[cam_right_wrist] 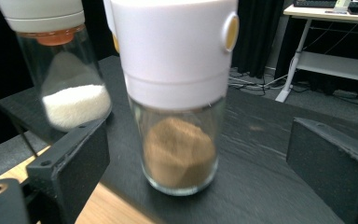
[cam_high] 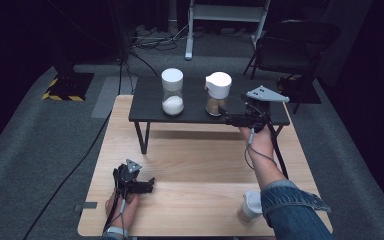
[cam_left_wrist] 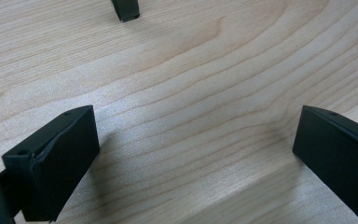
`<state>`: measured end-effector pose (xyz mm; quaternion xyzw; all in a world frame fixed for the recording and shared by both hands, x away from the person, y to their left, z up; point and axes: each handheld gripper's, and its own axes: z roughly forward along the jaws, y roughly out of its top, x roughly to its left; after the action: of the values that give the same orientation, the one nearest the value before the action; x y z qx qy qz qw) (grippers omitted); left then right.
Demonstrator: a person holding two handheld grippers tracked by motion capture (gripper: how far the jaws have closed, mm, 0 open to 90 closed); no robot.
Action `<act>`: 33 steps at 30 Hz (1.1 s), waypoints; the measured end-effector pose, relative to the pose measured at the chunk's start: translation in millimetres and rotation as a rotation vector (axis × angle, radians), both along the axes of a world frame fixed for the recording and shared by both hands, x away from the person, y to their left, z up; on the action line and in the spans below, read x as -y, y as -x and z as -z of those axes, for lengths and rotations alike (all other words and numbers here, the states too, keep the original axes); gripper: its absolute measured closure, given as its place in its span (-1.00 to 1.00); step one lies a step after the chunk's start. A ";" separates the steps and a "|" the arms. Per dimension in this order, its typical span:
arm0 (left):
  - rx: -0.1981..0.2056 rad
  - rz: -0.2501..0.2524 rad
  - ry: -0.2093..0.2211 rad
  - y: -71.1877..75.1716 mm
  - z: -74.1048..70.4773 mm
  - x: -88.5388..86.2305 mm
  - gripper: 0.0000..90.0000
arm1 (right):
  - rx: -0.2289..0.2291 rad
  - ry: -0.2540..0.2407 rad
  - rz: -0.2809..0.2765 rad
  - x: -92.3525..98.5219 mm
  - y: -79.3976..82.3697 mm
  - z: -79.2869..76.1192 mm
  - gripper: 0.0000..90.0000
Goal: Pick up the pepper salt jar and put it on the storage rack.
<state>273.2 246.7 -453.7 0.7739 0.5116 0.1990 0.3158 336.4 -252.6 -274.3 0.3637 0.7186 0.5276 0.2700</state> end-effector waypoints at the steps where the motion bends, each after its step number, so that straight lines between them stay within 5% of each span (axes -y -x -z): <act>1: 0.000 0.000 0.000 0.0 0.0 0.0 -0.99 | 0.001 -0.008 -0.002 3.6 2.8 1.3 -0.87; 16: 0.000 0.001 -0.002 -0.3 -0.1 0.0 -0.99 | 0.027 -0.026 -0.006 45.2 39.2 8.7 -0.88; 33: -0.001 0.000 -0.001 -0.2 -0.2 0.1 -0.99 | 0.021 -0.018 0.009 95.2 76.3 41.2 -0.89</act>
<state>273.4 246.6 -453.5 0.7741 0.5116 0.1990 0.3152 260.1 -347.8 -315.5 0.3639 0.7092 0.5366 0.2768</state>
